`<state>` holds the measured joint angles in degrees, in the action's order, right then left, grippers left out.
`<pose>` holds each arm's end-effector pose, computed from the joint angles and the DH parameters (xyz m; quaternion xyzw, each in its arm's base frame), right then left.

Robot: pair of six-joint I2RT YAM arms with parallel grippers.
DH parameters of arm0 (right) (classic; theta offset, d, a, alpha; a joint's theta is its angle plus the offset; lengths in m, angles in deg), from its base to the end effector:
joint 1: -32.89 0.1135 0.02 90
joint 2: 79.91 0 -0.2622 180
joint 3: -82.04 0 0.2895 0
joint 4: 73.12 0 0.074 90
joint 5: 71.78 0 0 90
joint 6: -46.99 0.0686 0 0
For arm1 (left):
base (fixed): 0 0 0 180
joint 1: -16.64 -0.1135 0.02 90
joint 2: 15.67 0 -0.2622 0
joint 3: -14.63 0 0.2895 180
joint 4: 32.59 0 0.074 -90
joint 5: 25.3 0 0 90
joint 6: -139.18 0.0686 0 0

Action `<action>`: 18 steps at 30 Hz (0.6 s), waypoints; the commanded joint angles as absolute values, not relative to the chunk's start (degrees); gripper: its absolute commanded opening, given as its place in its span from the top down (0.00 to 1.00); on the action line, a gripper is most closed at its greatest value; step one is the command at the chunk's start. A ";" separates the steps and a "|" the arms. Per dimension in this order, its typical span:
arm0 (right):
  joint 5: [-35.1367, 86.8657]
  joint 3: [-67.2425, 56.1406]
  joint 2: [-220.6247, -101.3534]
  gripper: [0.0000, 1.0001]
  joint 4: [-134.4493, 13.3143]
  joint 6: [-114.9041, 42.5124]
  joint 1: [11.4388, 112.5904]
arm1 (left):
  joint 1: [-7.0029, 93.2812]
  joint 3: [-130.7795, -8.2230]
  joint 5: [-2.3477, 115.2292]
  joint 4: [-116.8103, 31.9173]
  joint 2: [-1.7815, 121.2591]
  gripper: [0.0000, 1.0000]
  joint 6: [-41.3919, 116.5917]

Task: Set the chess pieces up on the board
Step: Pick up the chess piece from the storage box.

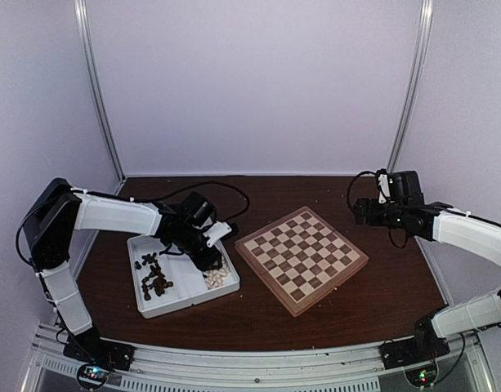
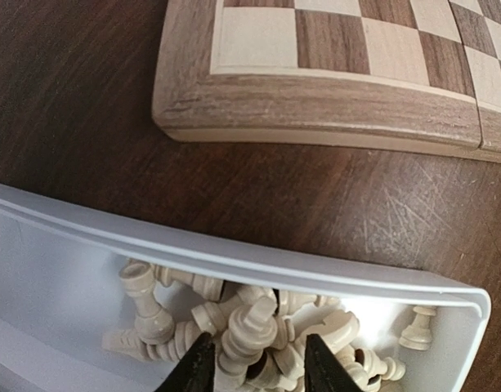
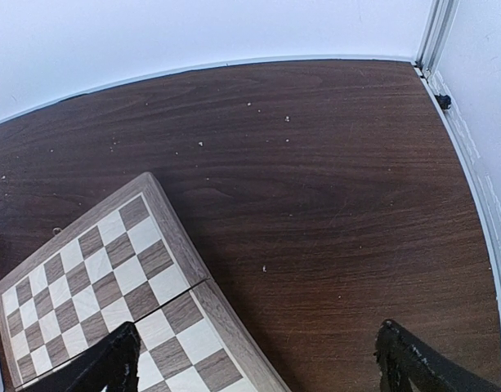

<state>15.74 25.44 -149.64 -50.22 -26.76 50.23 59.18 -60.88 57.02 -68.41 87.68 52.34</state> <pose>0.3124 0.0944 0.2099 0.0013 0.8910 0.1126 0.4399 0.2882 -0.2769 0.1062 0.3913 0.8893 -0.1380 0.1921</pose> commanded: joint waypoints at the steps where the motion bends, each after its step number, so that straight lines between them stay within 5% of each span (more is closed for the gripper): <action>1: 15.04 24.53 -148.44 0.01 -49.48 -27.45 50.20 | 59.27 -62.46 57.82 -65.17 89.27 0.64 52.61; 9: 15.21 23.94 -148.89 0.01 -49.33 -27.38 50.20 | 60.22 -62.82 61.84 -63.97 90.86 0.68 52.28; 14: 15.50 23.90 -148.95 0.01 -49.22 -27.10 50.20 | 60.41 -62.92 62.57 -63.53 90.37 0.85 51.37; 18: 15.66 24.01 -148.99 0.01 -49.21 -26.84 50.20 | 60.36 -61.39 62.13 -62.18 87.99 0.87 50.73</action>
<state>15.79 25.44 -149.64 -50.03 -26.76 50.23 60.17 -61.73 61.52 -65.33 90.24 51.68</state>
